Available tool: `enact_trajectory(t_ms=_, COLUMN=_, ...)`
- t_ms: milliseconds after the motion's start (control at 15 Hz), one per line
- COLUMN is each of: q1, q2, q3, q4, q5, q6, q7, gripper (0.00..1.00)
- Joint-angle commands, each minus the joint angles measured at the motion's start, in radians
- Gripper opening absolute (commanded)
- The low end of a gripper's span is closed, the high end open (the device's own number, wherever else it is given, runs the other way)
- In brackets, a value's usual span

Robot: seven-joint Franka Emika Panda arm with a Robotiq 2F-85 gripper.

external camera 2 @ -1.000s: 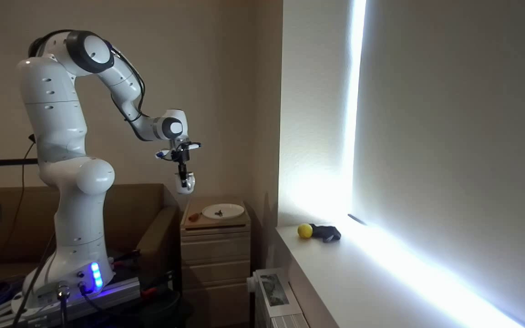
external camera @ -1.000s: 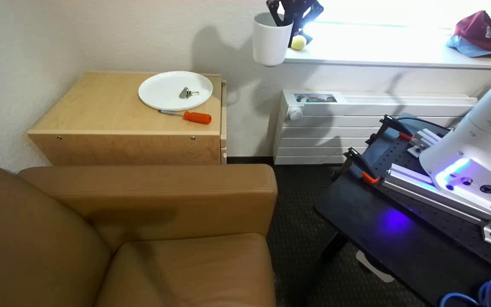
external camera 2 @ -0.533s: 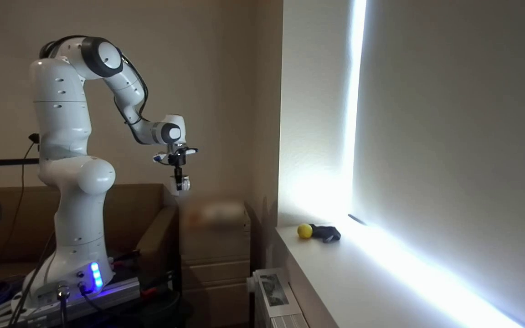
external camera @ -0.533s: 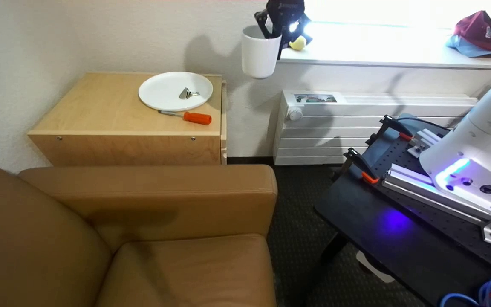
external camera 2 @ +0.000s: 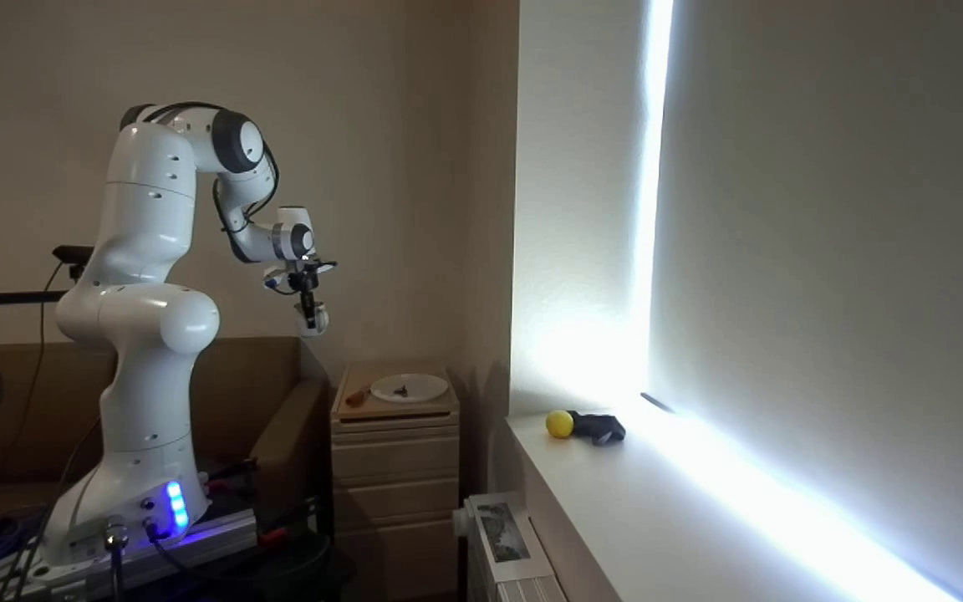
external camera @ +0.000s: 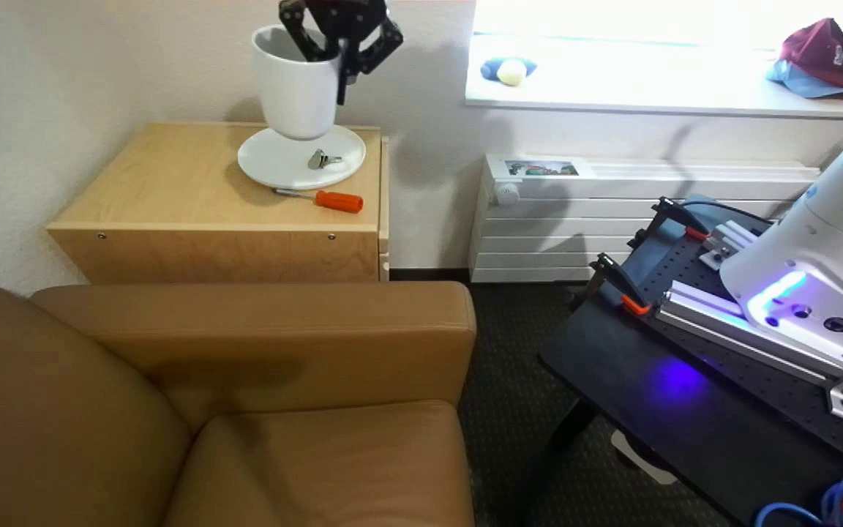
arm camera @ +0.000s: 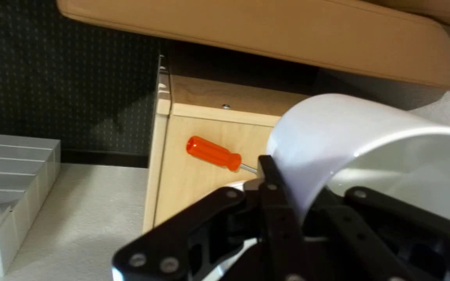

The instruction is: Move the cup from the window sill to the top of the cabinet

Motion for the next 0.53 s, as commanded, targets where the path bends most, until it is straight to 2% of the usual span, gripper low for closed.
enact_trajectory(t_ms=0, q1=0.031, q2=0.015, q3=-0.025, q4=0.022, q5=0.009, q6=-0.002, q7=-0.002, gripper=0.05)
enact_trajectory(t_ms=133, q1=0.034, q2=0.019, q3=-0.027, q4=0.017, q5=0.009, q6=-0.002, q7=-0.002, gripper=0.05)
enact_trajectory(t_ms=200, q1=0.033, q2=0.017, q3=-0.029, q4=0.013, q5=0.008, q6=-0.002, q7=-0.002, gripper=0.01)
enact_trajectory(t_ms=333, q1=0.029, q2=0.046, q3=-0.039, q4=0.025, q5=0.005, q6=-0.086, q7=-0.017, gripper=0.01)
enact_trajectory(t_ms=467, q1=0.058, q2=0.155, q3=-0.080, q4=0.111, q5=-0.075, q6=-0.104, q7=0.096, gripper=0.01)
